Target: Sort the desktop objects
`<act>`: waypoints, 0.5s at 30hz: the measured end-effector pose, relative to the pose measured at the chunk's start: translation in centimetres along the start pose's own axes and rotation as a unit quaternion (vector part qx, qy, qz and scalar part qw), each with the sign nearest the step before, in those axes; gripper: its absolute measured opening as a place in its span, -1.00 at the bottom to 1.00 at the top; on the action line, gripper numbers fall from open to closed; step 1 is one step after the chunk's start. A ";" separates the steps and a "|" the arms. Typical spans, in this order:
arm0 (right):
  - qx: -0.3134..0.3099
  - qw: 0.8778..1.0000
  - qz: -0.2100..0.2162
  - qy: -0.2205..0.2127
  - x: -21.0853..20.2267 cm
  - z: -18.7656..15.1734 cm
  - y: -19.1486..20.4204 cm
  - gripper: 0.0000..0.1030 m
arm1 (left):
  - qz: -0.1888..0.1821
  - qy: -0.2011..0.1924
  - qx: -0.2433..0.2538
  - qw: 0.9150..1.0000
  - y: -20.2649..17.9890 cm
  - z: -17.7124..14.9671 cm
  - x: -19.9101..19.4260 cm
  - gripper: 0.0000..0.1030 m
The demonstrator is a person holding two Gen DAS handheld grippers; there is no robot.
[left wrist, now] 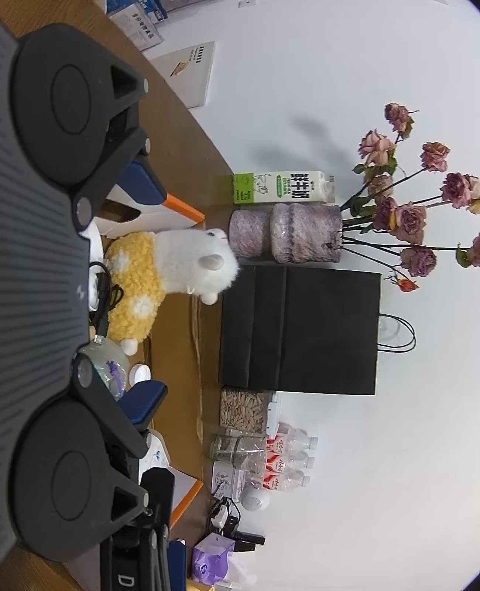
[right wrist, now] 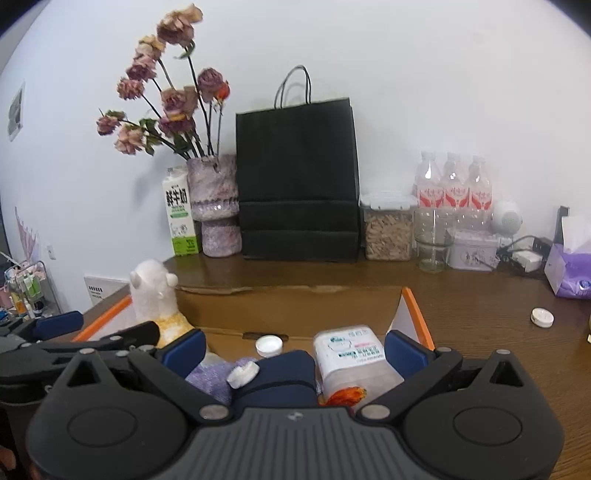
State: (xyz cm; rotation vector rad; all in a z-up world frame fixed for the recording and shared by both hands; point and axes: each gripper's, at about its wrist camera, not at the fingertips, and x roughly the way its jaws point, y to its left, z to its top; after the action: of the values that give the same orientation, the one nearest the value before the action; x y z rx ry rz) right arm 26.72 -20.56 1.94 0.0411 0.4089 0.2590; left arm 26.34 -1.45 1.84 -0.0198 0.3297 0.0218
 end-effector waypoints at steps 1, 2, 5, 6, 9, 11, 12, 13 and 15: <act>-0.003 1.000 0.000 -0.004 -0.4 0.2 0.2 1.00 | -0.001 -0.004 0.001 1.000 0.0 0.3 -0.4 1.00; -0.005 1.000 -0.002 -0.008 -0.9 0.4 0.3 1.00 | -0.003 -0.010 0.002 1.000 0.0 0.6 -0.9 1.00; -0.011 1.000 -0.006 -0.017 -2.4 0.8 0.7 1.00 | -0.002 -0.027 0.010 1.000 -0.1 1.4 -2.6 1.00; -0.012 1.000 -0.007 -0.019 -3.0 1.0 0.8 1.00 | -0.002 -0.032 0.012 0.999 -0.2 1.6 -3.3 1.00; -0.015 0.999 -0.008 -0.028 -5.1 1.3 1.1 1.00 | -0.006 -0.041 0.016 0.999 -0.1 2.1 -5.4 1.00; -0.016 0.999 -0.009 -0.032 -6.7 1.3 1.3 1.00 | -0.009 -0.043 0.019 0.999 -0.1 2.1 -6.9 1.00; -0.016 0.999 -0.009 -0.033 -7.5 1.2 1.4 1.00 | -0.012 -0.043 0.021 0.999 -0.1 2.1 -7.8 1.00; -0.015 0.999 -0.009 -0.032 -8.2 1.1 1.5 1.00 | -0.015 -0.042 0.021 0.999 0.0 2.0 -8.6 1.00; -0.013 0.999 -0.005 -0.028 -9.8 0.7 1.8 1.00 | -0.021 -0.035 0.021 0.999 0.1 1.9 -10.1 1.00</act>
State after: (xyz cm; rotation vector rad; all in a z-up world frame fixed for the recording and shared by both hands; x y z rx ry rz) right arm 17.92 -21.28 6.55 0.0200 0.3489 0.2530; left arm 17.39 -1.52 6.89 0.0155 0.2595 -0.0254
